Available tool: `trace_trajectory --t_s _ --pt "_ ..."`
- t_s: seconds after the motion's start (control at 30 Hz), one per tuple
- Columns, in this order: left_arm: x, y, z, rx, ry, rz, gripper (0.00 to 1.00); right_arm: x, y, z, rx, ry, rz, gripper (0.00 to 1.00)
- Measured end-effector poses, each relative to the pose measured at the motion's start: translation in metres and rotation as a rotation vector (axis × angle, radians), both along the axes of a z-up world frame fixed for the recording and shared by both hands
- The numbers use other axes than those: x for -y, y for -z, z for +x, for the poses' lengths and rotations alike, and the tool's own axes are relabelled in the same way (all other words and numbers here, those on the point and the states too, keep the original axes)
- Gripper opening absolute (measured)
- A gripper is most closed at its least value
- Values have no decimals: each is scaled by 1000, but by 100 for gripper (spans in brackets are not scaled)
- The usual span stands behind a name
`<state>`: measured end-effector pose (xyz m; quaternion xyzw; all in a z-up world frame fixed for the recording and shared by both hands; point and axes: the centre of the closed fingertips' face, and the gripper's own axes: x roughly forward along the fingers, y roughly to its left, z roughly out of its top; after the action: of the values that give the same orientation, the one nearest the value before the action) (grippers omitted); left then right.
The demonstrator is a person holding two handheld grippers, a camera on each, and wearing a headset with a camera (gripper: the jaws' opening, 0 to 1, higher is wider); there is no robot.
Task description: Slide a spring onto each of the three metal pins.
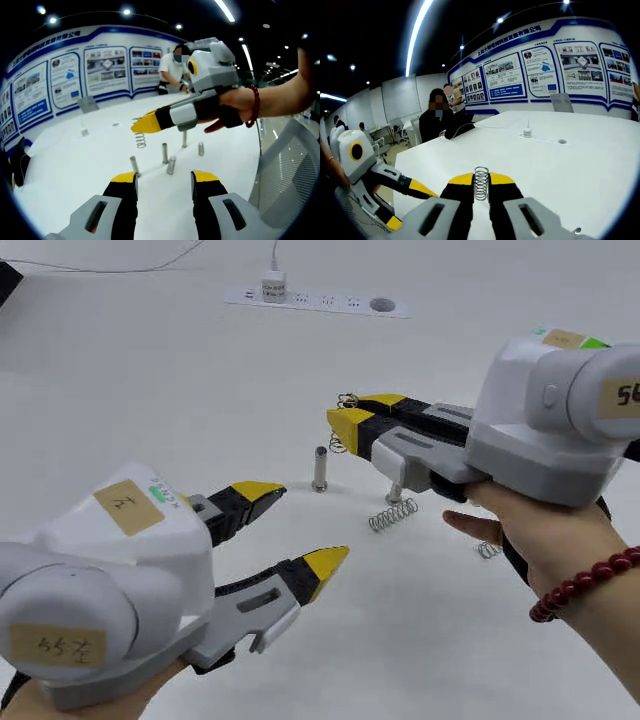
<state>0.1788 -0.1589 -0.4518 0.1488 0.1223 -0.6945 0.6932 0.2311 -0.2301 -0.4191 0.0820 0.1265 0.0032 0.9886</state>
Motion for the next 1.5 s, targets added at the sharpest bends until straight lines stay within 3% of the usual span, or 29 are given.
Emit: trace_trajectory --t_s 0.13,0.63,1.27,1.5 --pt "-2 6 1 -6 -4 18 46 3 7 7 -11 8 12 11" --pt "-2 13 1 -40 -14 38 54 9 27 23 -43 25 -35 12" --pt "-3 15 4 -60 -40 48 56 5 45 23 -107 12 -113 12" --pt "-3 16 3 -58 -37 52 56 6 45 26 -103 13 -128 12"
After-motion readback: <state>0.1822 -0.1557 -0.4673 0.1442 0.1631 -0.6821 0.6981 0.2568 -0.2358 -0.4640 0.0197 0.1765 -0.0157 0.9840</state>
